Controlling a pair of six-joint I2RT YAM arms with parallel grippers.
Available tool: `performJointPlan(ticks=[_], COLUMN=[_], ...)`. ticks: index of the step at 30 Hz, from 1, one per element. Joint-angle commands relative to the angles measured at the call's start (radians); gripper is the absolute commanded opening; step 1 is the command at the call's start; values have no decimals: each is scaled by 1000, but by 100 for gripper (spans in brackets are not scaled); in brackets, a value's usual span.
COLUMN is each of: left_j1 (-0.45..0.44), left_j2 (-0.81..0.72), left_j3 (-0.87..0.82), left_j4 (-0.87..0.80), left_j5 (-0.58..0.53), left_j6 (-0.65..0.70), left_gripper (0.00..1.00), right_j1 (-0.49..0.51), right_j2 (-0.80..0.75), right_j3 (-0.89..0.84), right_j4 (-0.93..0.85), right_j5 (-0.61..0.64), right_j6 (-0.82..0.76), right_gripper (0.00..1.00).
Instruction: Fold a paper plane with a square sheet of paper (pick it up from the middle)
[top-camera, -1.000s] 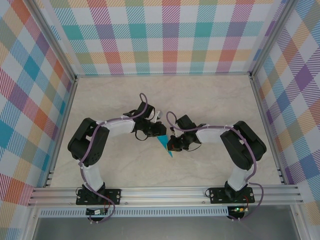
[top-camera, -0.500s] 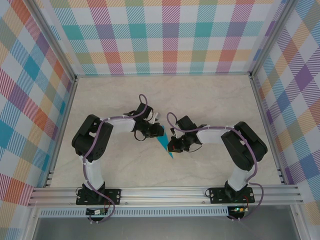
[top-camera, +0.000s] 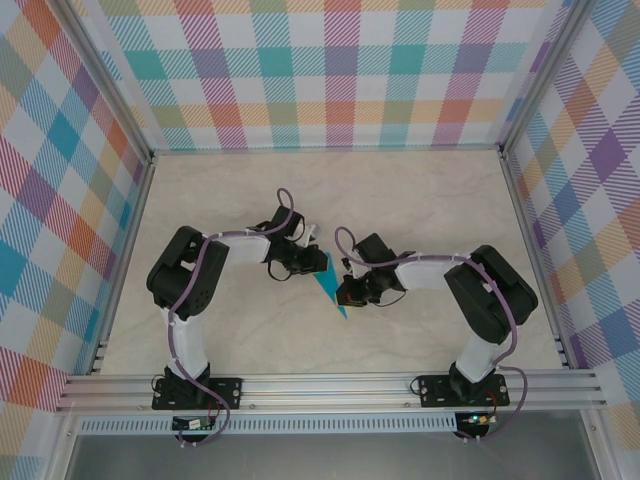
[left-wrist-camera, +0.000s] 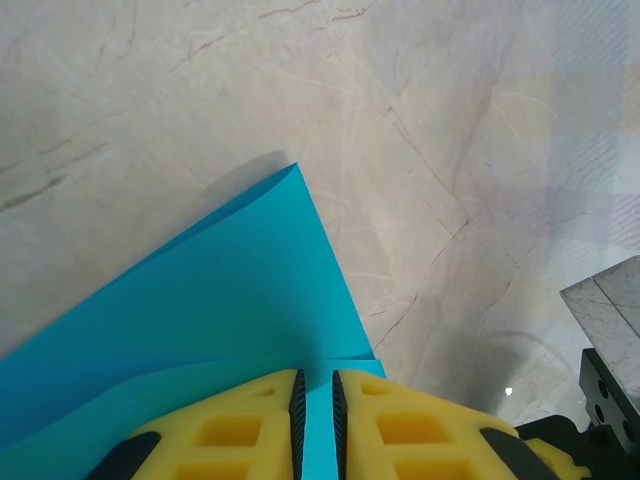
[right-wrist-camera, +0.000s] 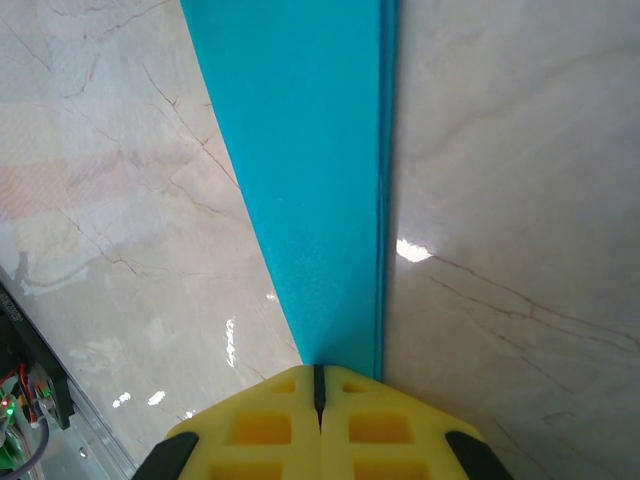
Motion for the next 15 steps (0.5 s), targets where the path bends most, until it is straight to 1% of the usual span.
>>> performJointPlan(ticks=[1, 5, 10, 15], left_j1=[46, 72, 135, 189], left_j2=[41, 41, 42, 43], left_j3=[-7, -5, 0, 15], left_j4=[22, 22, 67, 74], left_j5=[-70, -82, -83, -130], left_j6=[37, 35, -58, -108], left_gripper=[18, 17, 17, 17], right_j1=[8, 8, 8, 8], right_j2=[22, 21, 4, -4], right_j3=[-71, -77, -93, -93], right_j4=[-210, -230, -230, -226], right_j5=[35, 39, 57, 65], right_j6=[-22, -22, -17, -13], right_gripper=[0, 0, 0, 0])
